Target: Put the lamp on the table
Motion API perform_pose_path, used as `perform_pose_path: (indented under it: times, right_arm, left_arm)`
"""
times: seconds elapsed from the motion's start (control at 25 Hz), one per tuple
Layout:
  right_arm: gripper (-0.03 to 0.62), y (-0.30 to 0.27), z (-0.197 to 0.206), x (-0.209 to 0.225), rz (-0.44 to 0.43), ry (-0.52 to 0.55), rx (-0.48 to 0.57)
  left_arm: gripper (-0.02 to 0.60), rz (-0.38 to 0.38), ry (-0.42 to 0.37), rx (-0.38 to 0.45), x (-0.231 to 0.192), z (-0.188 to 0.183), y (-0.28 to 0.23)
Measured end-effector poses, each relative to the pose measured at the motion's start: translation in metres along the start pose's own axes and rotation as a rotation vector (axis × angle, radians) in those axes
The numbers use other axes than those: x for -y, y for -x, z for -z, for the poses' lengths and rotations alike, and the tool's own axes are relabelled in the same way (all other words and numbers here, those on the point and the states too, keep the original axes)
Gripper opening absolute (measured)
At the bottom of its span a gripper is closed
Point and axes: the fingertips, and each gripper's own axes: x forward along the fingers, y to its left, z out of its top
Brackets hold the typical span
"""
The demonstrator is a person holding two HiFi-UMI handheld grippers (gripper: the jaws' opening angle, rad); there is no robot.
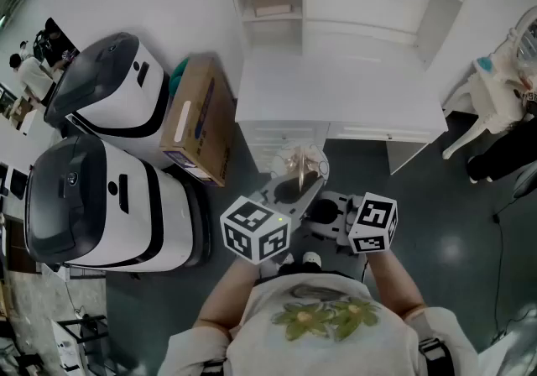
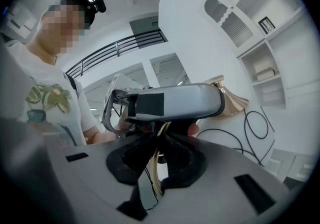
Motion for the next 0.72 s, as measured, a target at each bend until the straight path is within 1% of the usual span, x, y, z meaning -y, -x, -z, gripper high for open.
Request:
perform_pose_path:
  times: [0.52,0.72]
  right_arm:
    - [0.075,-0.018,-0.002,0.006,0.047,-0.012,-0.012]
    - [0.077,-0.03,-0.003,0.009,0.065,0.0,-0.001]
  left_arm:
    - [0.072,0.014,0.014,-0.022,-0.015,-0.002,0.01]
    - [0.072,0.045,0.017,-0.044,-0.023,-0.002,0.015]
